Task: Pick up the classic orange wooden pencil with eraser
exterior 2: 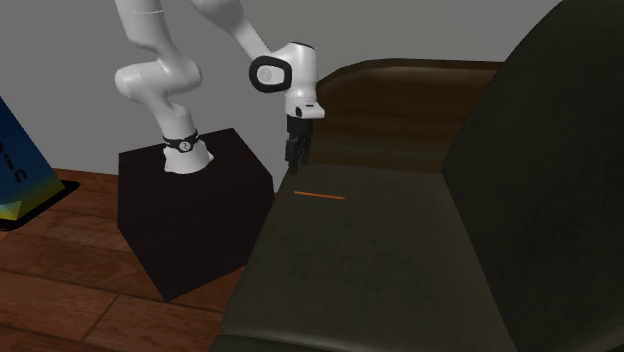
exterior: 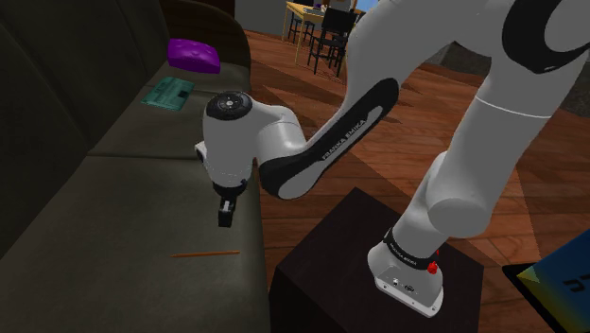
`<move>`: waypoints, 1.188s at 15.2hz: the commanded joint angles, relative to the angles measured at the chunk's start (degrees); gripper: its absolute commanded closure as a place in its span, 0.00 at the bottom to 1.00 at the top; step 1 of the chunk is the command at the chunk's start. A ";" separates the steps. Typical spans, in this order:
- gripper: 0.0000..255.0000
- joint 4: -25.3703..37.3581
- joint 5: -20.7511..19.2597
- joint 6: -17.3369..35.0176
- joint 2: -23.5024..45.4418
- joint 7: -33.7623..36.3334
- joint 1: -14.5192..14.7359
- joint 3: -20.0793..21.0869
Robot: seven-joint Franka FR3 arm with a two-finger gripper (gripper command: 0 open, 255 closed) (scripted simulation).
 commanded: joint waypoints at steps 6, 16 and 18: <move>0.00 6.99 -12.86 0.97 15.03 8.83 6.25 -1.53; 0.00 9.80 -19.92 4.00 22.91 14.39 9.97 -5.51; 1.00 9.82 -19.89 3.97 22.90 14.39 9.99 -5.48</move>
